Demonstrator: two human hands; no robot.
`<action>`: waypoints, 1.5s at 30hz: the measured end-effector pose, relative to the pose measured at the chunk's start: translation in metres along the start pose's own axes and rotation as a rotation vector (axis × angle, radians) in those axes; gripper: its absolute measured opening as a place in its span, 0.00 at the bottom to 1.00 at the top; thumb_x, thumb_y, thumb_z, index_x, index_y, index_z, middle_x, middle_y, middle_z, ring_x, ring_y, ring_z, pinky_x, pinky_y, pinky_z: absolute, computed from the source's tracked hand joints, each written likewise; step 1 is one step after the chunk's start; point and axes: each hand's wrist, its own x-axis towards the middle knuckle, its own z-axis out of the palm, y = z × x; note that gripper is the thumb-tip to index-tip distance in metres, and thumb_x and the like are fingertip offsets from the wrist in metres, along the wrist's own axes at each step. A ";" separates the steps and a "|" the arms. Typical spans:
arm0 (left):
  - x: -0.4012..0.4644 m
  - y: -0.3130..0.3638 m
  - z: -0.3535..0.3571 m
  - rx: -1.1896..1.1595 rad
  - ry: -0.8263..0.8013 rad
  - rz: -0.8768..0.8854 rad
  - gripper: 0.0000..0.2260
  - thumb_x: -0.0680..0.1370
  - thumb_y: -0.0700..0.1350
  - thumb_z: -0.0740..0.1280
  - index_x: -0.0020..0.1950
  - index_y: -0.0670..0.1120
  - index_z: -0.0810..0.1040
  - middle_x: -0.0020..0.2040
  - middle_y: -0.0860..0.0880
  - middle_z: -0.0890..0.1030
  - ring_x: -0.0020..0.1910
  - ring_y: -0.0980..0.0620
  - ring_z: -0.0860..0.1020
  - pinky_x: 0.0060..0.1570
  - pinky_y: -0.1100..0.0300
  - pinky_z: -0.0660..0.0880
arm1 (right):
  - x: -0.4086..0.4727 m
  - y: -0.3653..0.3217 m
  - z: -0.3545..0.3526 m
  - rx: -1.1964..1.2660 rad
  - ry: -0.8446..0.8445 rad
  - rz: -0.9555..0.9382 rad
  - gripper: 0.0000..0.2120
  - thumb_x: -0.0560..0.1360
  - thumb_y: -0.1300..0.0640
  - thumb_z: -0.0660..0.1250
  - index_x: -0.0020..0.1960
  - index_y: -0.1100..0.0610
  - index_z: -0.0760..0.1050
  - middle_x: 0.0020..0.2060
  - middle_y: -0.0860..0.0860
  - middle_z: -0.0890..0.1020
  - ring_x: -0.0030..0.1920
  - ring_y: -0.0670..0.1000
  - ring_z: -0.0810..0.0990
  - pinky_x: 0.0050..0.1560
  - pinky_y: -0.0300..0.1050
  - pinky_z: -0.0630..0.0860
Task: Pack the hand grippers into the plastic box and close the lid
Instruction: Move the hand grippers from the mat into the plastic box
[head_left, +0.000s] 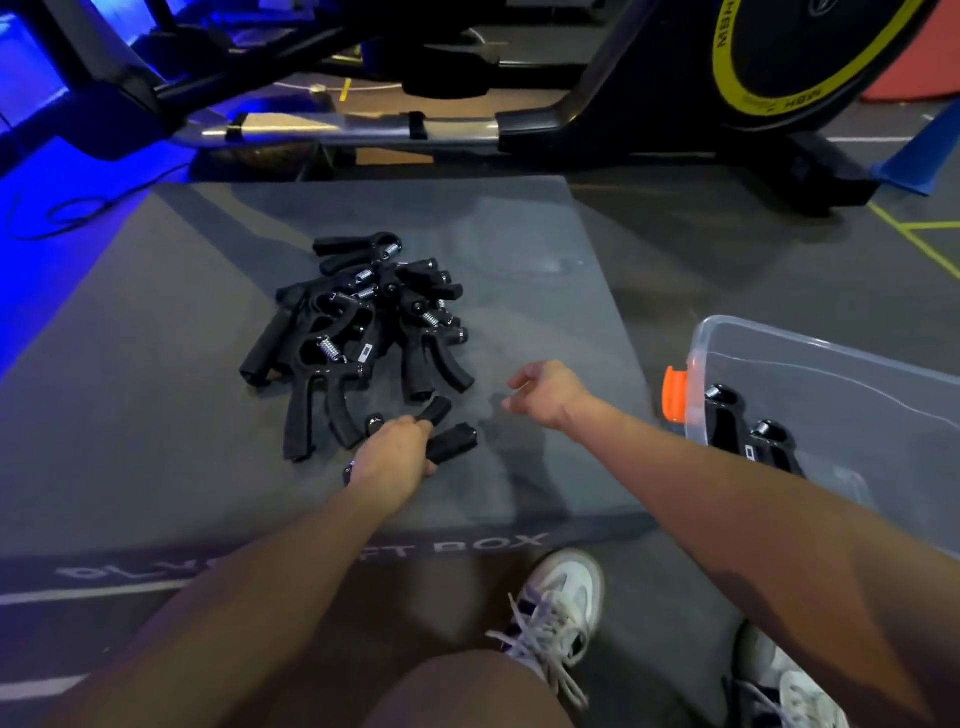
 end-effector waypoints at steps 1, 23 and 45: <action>-0.001 0.005 -0.006 -0.010 -0.013 0.009 0.15 0.75 0.44 0.68 0.61 0.43 0.73 0.60 0.44 0.74 0.62 0.43 0.73 0.61 0.49 0.71 | -0.003 0.000 -0.006 0.018 0.012 0.003 0.19 0.72 0.60 0.71 0.61 0.63 0.75 0.44 0.54 0.74 0.46 0.50 0.72 0.46 0.39 0.68; -0.006 0.282 -0.127 0.420 0.395 0.768 0.12 0.75 0.43 0.65 0.59 0.48 0.75 0.55 0.47 0.74 0.59 0.46 0.73 0.53 0.48 0.75 | -0.096 0.082 -0.232 0.950 0.296 -0.040 0.09 0.78 0.56 0.64 0.41 0.60 0.72 0.32 0.54 0.75 0.32 0.48 0.76 0.41 0.44 0.76; 0.015 0.296 -0.078 -1.375 -0.129 -0.211 0.18 0.76 0.55 0.66 0.58 0.43 0.71 0.51 0.45 0.78 0.43 0.48 0.78 0.51 0.57 0.79 | -0.106 0.091 -0.203 0.511 0.416 -0.171 0.15 0.66 0.66 0.74 0.53 0.61 0.82 0.38 0.52 0.82 0.40 0.50 0.80 0.50 0.46 0.79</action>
